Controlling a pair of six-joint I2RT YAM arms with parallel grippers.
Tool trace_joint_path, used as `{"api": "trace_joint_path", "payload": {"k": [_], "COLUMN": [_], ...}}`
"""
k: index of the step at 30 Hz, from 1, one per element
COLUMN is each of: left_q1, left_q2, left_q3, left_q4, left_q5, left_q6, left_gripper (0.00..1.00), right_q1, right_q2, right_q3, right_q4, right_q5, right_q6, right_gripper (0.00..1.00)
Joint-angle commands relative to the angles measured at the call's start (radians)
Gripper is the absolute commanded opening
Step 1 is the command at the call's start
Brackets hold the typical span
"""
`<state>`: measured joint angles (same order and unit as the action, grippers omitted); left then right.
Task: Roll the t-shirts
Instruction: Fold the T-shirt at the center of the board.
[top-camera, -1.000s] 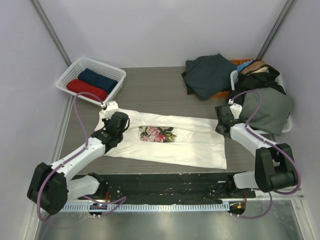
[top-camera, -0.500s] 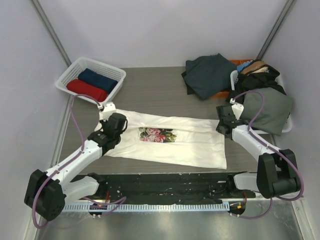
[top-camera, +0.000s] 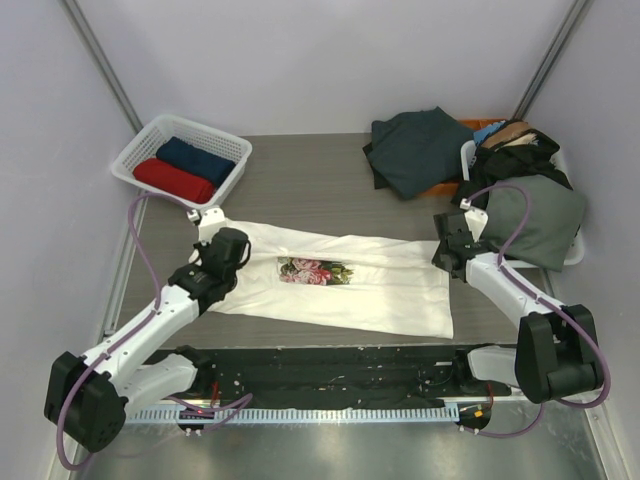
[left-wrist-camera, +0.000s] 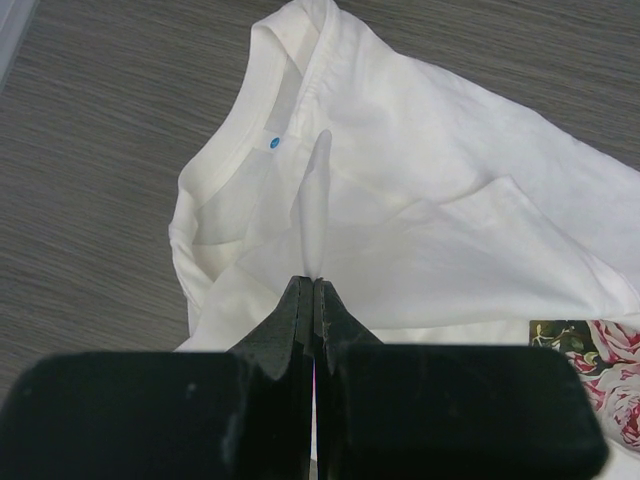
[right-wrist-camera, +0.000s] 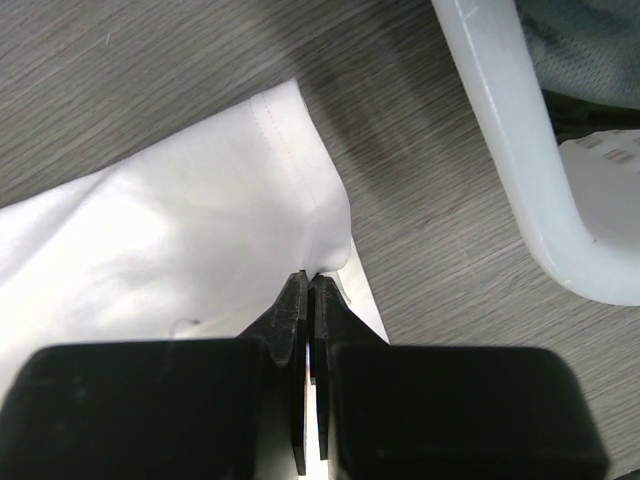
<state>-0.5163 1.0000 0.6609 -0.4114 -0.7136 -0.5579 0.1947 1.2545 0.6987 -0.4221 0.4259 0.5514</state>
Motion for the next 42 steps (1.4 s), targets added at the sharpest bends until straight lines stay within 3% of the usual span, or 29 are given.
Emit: {"api": "trace_joint_path", "payload": {"k": [1,3,5,6,7,8,15,26,32,33,42], "left_q1": [-0.002,-0.002,-0.002,-0.002,-0.002,-0.002,-0.002,-0.002,-0.002,-0.001,-0.001], "left_q2": [-0.001,-0.003,-0.004,-0.008,-0.006,-0.001,0.046,-0.041,-0.031,-0.029,-0.061], "left_q3": [0.048,0.045,0.036,0.032,0.020,0.017,-0.014,-0.018,-0.023,-0.023,-0.030], "left_q4": [-0.062,-0.073,-0.083,-0.084,-0.084,-0.084,-0.092,-0.145,-0.147,-0.150,-0.161], "left_q5": [-0.017,-0.012,0.011,0.025,0.057,0.071,0.154,0.118,0.120,0.115,0.074], "left_q6": [-0.051,-0.071,-0.082,-0.091,-0.097,-0.103,-0.148,-0.178,-0.180,-0.183,-0.204], "left_gripper": [0.00,0.00,0.00,0.00,0.00,0.00,0.00,0.00,0.00,0.00,0.00], "right_q1": [0.003,0.003,0.005,0.005,0.005,0.003,0.005,0.005,0.005,0.005,0.005], "right_q2": [-0.033,-0.036,-0.035,-0.035,-0.030,-0.033,-0.118,-0.096,0.000,0.017,0.043], "right_q3": [-0.034,-0.044,-0.048,-0.048,-0.048,-0.045,-0.013,0.024,-0.011,-0.013,-0.044], "right_q4": [0.003,0.002,-0.007,-0.010,-0.018,-0.038,-0.063,-0.027,0.042,0.042,-0.069], "right_q5": [-0.019,-0.026,-0.042,-0.050,-0.052,-0.039,-0.010,-0.156,-0.148,-0.151,-0.130], "right_q6": [0.025,0.035,0.053,0.059,0.067,0.079,0.070,0.030,0.058,0.067,0.174], "right_gripper": [0.01,0.01,0.09,0.16,0.37,0.43,0.48,0.43,0.14,0.02,0.01]}}
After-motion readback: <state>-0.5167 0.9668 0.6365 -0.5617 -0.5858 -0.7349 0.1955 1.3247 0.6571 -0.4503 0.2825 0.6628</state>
